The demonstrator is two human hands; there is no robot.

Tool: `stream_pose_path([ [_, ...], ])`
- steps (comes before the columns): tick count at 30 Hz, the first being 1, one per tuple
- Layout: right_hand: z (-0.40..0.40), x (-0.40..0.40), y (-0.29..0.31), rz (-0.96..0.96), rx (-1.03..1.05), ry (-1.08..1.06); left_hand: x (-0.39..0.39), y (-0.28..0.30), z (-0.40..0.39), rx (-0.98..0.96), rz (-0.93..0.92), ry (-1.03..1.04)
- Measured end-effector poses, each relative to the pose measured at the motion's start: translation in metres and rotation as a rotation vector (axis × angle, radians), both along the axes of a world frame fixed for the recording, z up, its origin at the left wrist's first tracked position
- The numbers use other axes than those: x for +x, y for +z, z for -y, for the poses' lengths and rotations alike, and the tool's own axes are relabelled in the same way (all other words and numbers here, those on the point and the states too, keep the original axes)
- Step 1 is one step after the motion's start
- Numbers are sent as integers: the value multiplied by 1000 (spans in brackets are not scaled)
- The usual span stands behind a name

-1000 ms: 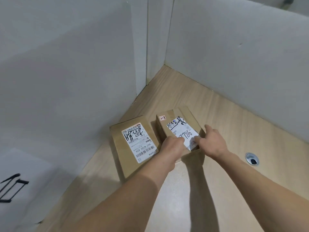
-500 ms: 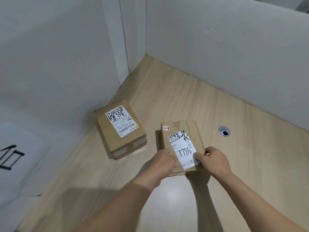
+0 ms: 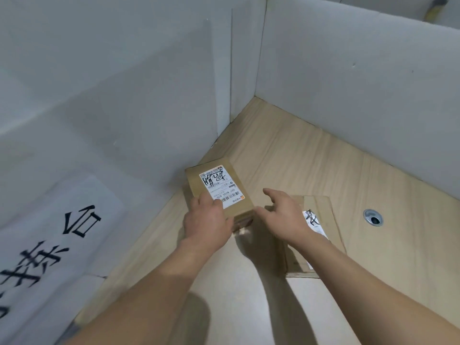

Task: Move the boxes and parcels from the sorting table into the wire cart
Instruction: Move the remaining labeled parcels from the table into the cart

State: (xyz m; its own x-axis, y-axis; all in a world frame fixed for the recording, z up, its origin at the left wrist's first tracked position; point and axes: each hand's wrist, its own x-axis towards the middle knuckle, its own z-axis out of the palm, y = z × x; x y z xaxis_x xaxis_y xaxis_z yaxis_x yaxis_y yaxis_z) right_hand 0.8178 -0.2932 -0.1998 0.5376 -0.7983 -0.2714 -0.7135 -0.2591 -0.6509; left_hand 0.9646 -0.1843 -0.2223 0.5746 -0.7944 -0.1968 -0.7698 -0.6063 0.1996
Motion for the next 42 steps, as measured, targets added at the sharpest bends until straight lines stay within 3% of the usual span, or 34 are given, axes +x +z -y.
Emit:
stream_pose_path([
  [4,-3,31,-1,15,219,-22,10,-13,-4,-90,-141,71],
  [7,-14,33,-5,49,244,-45,11,-11,-7,-144,-240,98],
  [14,-53,-3,-16,82,283,-32,-5,1,-34,-26,-151,24],
  [17,-50,-35,-16,65,141,-168,-38,17,-24,-120,-117,-94],
  [20,-36,-82,-13,69,7,-349,-88,27,-3,-205,-274,-209],
  [23,-18,-130,-18,0,-102,-412,-128,12,17,-134,-391,-208],
  [26,-10,-161,-23,-156,-16,-405,-153,-11,30,-62,-417,-190],
  [30,-14,-173,-36,-128,179,-405,-164,-28,38,-52,-352,-167],
  [37,-15,-173,-53,-26,199,-426,-157,-36,39,-63,-334,-139],
  [42,-15,-178,-49,-42,189,-419,-153,-33,38,-44,-430,-90],
])
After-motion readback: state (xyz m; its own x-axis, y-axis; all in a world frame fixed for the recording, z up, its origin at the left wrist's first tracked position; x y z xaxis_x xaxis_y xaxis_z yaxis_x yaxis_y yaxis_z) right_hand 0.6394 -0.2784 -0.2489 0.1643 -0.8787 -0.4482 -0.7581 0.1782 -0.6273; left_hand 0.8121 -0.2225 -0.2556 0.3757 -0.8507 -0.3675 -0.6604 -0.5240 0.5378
